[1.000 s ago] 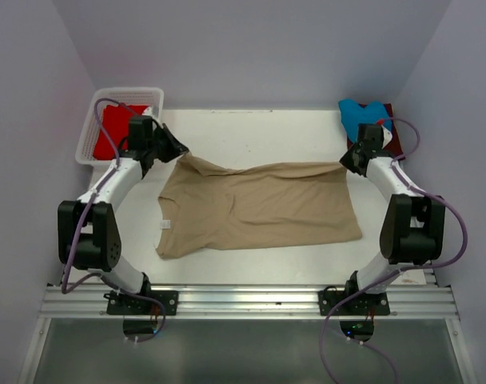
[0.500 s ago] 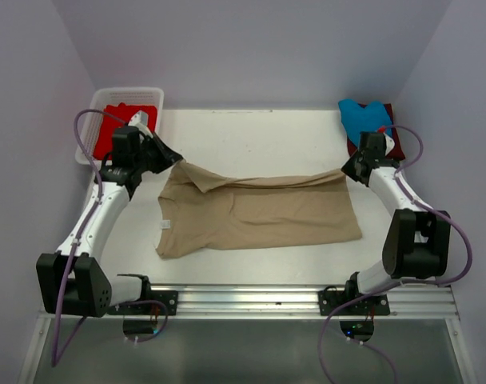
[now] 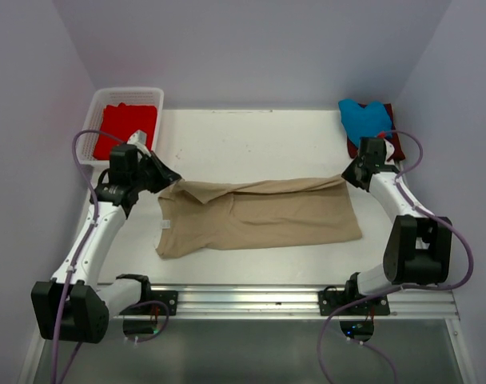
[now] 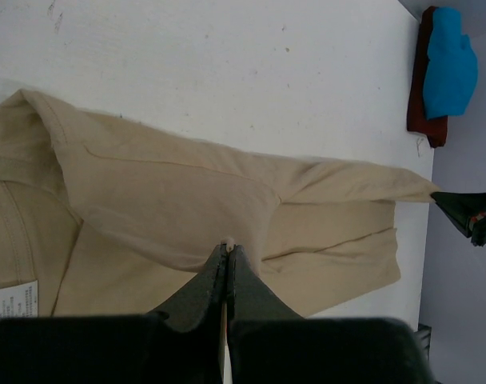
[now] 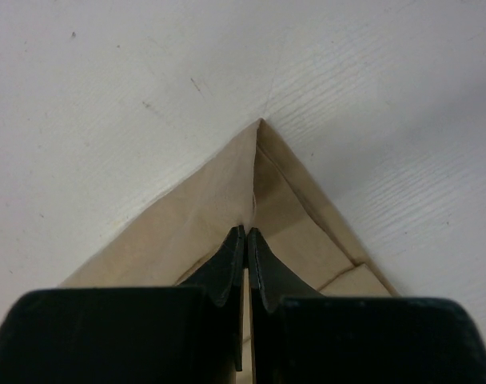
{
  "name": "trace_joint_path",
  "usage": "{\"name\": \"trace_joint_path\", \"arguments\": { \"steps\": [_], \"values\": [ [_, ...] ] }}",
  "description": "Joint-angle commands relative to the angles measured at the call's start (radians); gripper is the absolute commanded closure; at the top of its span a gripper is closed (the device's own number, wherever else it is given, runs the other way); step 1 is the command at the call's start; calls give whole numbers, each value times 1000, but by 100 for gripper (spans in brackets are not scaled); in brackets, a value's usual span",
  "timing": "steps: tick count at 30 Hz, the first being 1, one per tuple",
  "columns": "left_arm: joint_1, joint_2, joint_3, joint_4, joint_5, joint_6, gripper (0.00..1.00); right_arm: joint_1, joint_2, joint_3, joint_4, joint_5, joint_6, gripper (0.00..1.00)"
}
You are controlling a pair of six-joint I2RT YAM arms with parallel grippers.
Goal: Fold and stack the t-shirts
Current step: Fold the other side of the tshirt into a rectangle
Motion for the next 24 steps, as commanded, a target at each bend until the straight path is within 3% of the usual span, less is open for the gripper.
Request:
{"name": "trace_joint_path", "arguments": {
  "steps": [1, 12, 18, 24],
  "values": [
    [9, -63, 6, -44, 16, -13, 100, 1, -53, -14, -24, 31, -18, 100],
    [9, -187, -70, -165, 22, -36, 100, 3, -107, -45, -91, 42, -15, 100],
    [9, -238, -191, -187, 22, -38, 100, 3, -119, -68, -160, 60, 4, 100],
    [9, -258, -282, -176, 2, -38, 100, 5, -35, -91, -177, 84, 28, 100]
  ]
}}
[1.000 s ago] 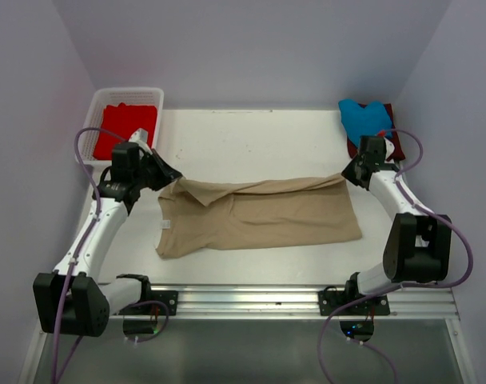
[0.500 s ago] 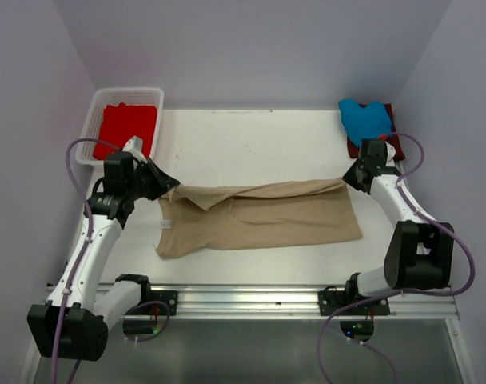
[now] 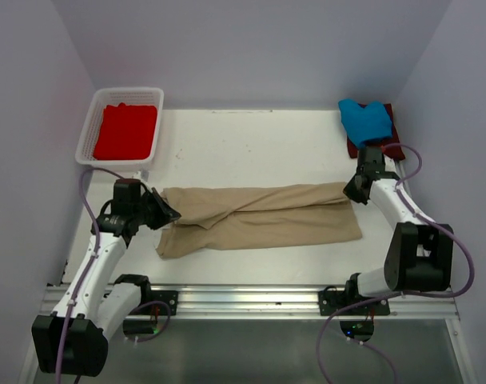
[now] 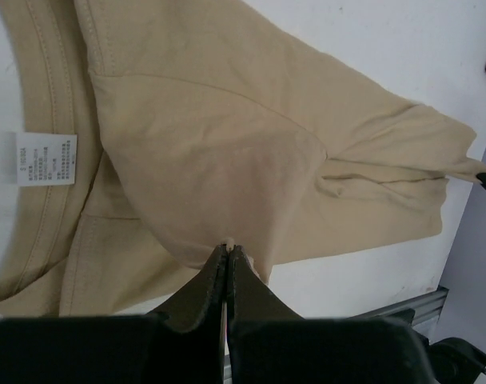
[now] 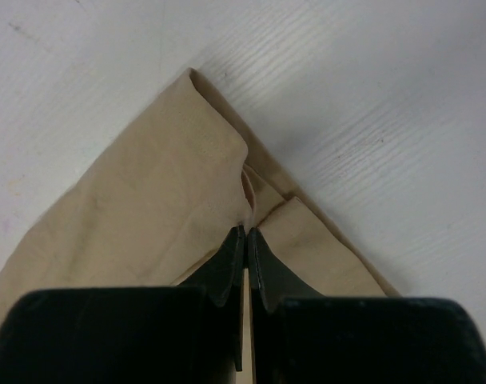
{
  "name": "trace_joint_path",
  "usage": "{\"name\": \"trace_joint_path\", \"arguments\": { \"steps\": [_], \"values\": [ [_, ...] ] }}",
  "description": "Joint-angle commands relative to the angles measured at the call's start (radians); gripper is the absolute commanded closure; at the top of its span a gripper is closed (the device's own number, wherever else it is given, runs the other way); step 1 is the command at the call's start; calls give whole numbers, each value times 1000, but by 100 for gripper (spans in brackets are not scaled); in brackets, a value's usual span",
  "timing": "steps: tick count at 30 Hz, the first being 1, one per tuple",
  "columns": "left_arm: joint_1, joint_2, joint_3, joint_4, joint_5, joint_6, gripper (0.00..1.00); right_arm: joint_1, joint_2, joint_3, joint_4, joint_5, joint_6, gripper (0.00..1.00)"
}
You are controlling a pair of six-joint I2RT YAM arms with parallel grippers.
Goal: Fold and stack the t-shirts
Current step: Fold the other side of the tshirt into a rectangle
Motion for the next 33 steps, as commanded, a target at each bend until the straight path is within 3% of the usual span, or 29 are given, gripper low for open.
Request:
{"name": "trace_joint_path", "arguments": {
  "steps": [1, 7, 8, 9, 10, 12, 16, 25, 29, 33],
  "values": [
    [9, -16, -42, 3, -15, -8, 100, 5, 55, -14, -17, 16, 21, 100],
    [9, 24, -88, 61, -31, -4, 100, 23, 142, -42, 86, -7, 28, 98],
    [9, 29, -88, 65, -34, -2, 100, 31, 147, -39, 89, -34, 20, 88],
    [9, 37, -83, 68, -34, 1, 100, 38, 142, -37, 99, -36, 9, 54],
    [9, 41, -80, 69, -37, 6, 100, 69, 109, -36, 101, -24, -3, 45],
    [9, 43, -68, 71, -51, 9, 100, 139, 48, -39, 110, 30, -14, 29],
    [9, 44, -47, 71, -60, 13, 100, 260, -143, -34, 127, 34, -29, 20],
    [9, 60, -56, 100, -49, 7, 100, 501, -123, 38, 116, -111, -28, 28],
    [9, 63, -68, 109, -46, 6, 100, 672, -37, 55, 162, -138, 0, 57],
    [9, 57, -70, 111, -48, 4, 100, 804, 73, 130, 196, -134, 8, 67]
  ]
}}
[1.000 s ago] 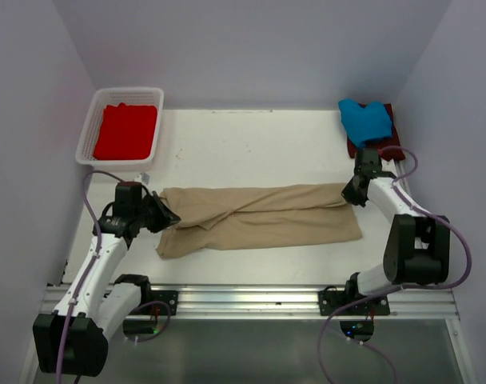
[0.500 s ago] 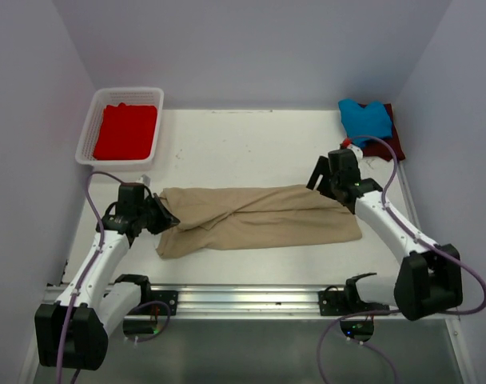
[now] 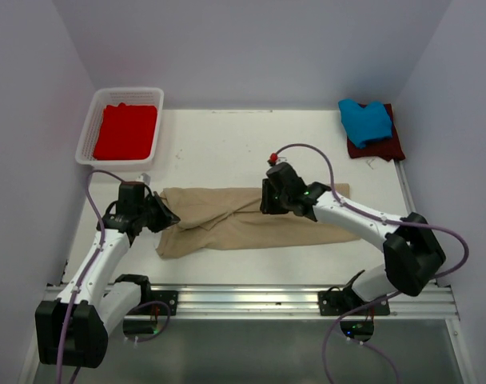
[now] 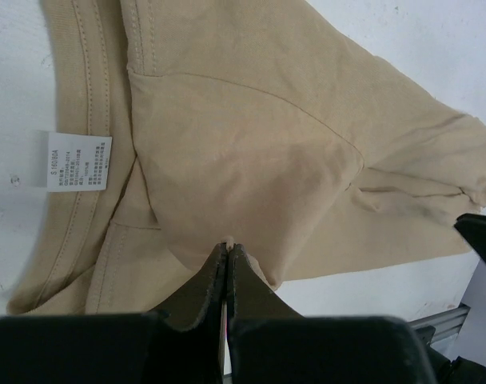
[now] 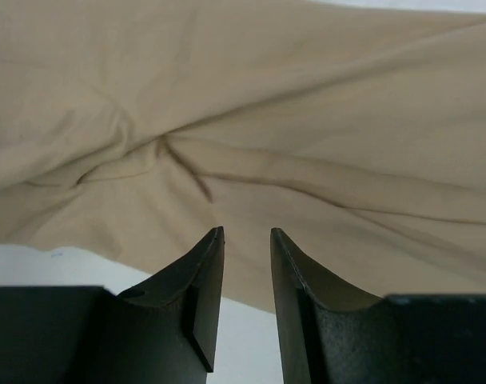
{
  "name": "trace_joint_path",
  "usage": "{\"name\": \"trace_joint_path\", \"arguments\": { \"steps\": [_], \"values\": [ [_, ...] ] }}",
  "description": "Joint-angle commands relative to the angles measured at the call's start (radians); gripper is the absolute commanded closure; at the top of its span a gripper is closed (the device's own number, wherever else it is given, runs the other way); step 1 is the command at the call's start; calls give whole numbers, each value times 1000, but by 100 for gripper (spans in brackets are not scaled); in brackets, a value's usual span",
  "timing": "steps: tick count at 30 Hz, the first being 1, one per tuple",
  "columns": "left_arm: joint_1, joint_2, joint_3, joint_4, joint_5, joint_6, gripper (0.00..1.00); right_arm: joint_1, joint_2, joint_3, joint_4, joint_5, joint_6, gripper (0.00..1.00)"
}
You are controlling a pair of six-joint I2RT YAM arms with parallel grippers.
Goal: Fold and stack the t-shirts
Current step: Fold the other side of the tshirt into a rectangle
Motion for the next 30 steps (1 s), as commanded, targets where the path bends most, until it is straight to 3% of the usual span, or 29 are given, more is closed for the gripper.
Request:
{"name": "trace_joint_path", "arguments": {
  "steps": [1, 13, 30],
  "values": [
    [9, -6, 11, 47, 3, 3, 100, 108, 62, 106, 57, -21, 9, 67],
    [9, -22, -4, 56, 8, -1, 100, 303, 377, 388, -8, -61, -56, 61],
    [9, -5, -21, 99, 23, -8, 100, 360, 596, 594, -74, -23, -108, 63]
  ]
}}
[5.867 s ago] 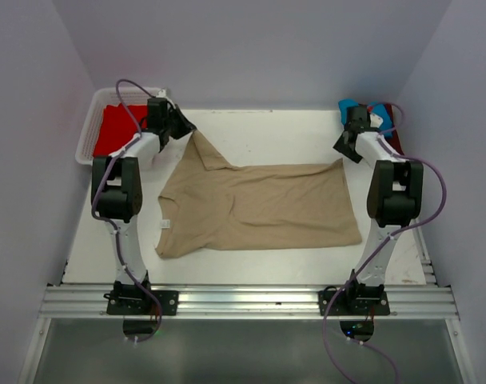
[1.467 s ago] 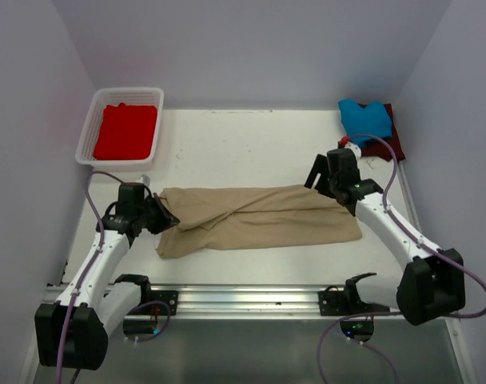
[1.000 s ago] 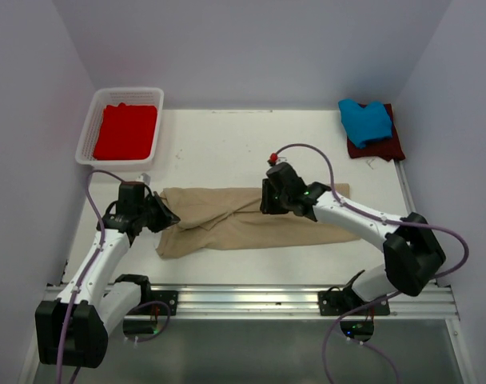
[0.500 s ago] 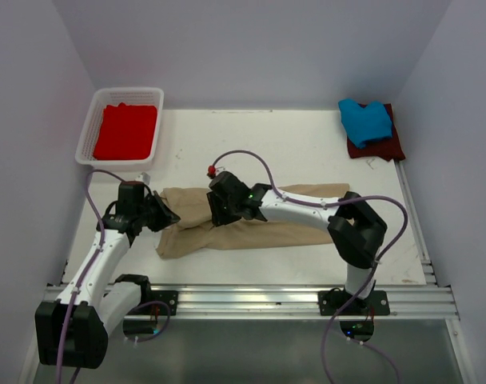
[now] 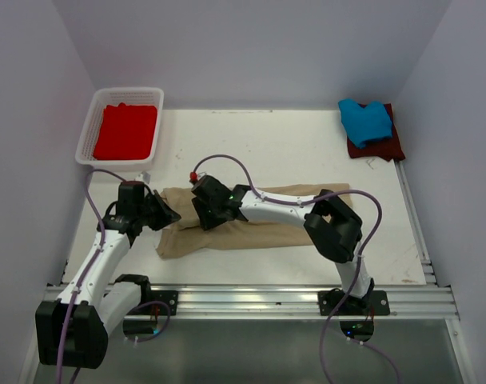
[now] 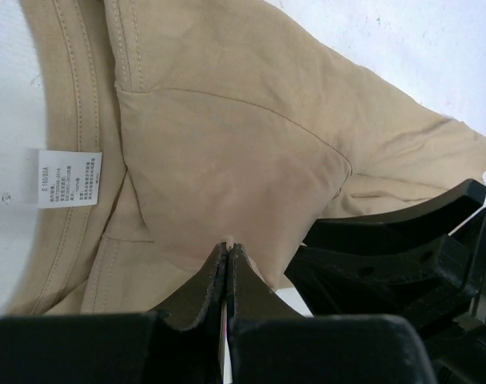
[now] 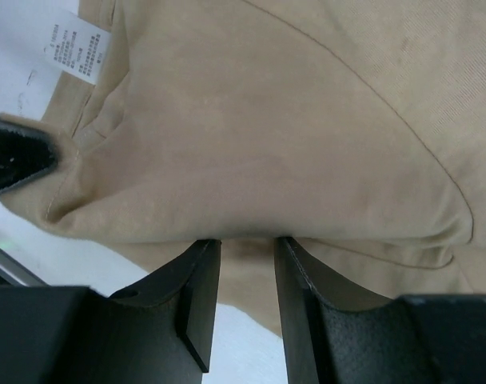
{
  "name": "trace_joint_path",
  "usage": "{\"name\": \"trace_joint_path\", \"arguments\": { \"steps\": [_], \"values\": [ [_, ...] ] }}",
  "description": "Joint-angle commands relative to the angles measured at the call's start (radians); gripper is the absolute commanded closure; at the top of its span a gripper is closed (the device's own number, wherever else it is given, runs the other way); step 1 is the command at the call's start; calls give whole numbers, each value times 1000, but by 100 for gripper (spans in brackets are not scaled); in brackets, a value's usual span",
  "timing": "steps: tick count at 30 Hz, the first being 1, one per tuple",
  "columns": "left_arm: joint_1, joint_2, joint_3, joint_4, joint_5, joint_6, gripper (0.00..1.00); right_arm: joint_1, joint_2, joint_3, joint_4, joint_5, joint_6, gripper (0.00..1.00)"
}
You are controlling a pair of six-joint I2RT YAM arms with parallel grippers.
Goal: Fold and stack the t-shirts
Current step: Fold the other side of the tshirt into a rectangle
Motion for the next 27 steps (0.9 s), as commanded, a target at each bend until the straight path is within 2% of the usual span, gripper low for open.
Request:
{"name": "trace_joint_path", "arguments": {
  "steps": [1, 21, 24, 25, 27],
  "values": [
    [9, 1, -13, 52, 20, -7, 100, 5, 39, 59, -30, 23, -28, 64],
    [9, 18, -24, 74, 22, -6, 100, 5, 97, 47, -38, 75, -28, 63],
    [9, 18, -32, 78, 22, -7, 100, 5, 111, 43, -33, 86, -27, 67],
    [9, 18, -33, 75, 22, -7, 100, 5, 114, 41, -33, 86, -27, 76],
    [9, 16, -33, 75, 22, -7, 100, 5, 113, 33, -28, 86, -23, 85]
  ]
}}
